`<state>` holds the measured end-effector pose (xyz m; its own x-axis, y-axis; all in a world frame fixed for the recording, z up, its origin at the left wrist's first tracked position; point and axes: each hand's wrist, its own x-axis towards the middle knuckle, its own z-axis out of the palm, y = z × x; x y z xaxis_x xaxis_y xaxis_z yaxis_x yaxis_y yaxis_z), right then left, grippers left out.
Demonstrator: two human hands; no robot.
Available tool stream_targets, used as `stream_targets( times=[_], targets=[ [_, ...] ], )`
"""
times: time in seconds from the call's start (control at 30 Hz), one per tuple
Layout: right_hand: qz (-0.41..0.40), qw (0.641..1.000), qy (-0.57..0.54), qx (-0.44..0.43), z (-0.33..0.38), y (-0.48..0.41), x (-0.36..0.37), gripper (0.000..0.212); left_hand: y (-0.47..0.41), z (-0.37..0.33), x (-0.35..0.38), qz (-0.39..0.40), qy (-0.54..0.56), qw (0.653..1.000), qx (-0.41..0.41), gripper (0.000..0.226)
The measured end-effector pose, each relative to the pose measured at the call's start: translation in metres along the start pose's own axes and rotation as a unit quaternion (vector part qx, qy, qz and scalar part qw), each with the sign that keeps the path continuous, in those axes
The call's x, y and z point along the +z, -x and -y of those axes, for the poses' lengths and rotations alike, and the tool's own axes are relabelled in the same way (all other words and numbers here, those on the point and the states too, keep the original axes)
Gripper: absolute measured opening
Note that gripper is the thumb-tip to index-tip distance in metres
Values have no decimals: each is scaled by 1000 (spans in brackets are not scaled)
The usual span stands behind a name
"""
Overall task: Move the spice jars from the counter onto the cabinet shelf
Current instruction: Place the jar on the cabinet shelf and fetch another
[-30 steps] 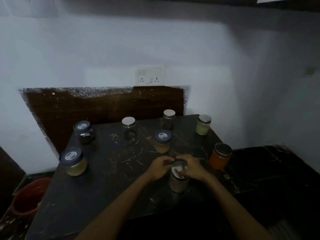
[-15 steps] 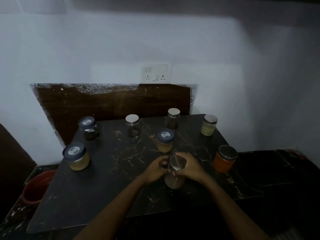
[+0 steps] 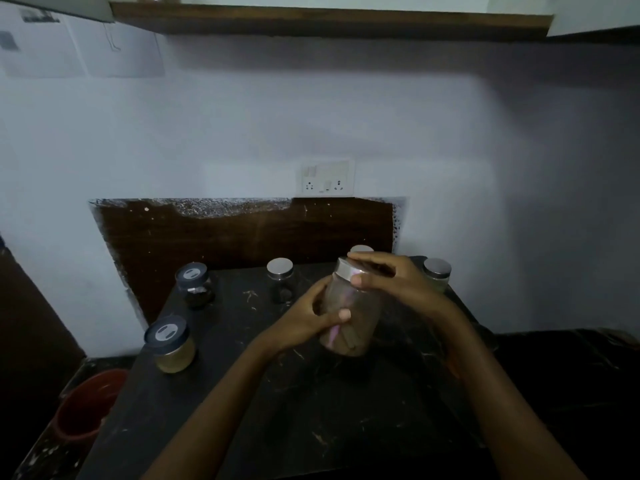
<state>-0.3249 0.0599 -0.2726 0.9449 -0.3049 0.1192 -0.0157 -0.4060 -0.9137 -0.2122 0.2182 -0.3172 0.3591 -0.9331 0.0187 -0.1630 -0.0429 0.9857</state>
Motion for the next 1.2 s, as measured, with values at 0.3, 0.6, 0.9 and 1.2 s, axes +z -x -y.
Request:
stream_targets(
  times=[0.3, 0.6, 0.9, 1.2],
  targets=[
    [-13, 998, -34, -46, 40, -9, 15, 40, 14, -10, -6, -11, 126, 992, -9, 106],
    [-227, 970, -80, -41, 42, -5, 54, 69, 21, -33, -13, -128, 184, 973, 55, 57],
    [-227, 969, -83, -51, 37, 4, 100, 77, 24, -42, -22, -196, 107, 969, 102, 61],
    [-274, 958, -79, -35, 41, 1, 106, 83, 28, -43, -27, -202, 141, 965, 86, 51]
  ],
)
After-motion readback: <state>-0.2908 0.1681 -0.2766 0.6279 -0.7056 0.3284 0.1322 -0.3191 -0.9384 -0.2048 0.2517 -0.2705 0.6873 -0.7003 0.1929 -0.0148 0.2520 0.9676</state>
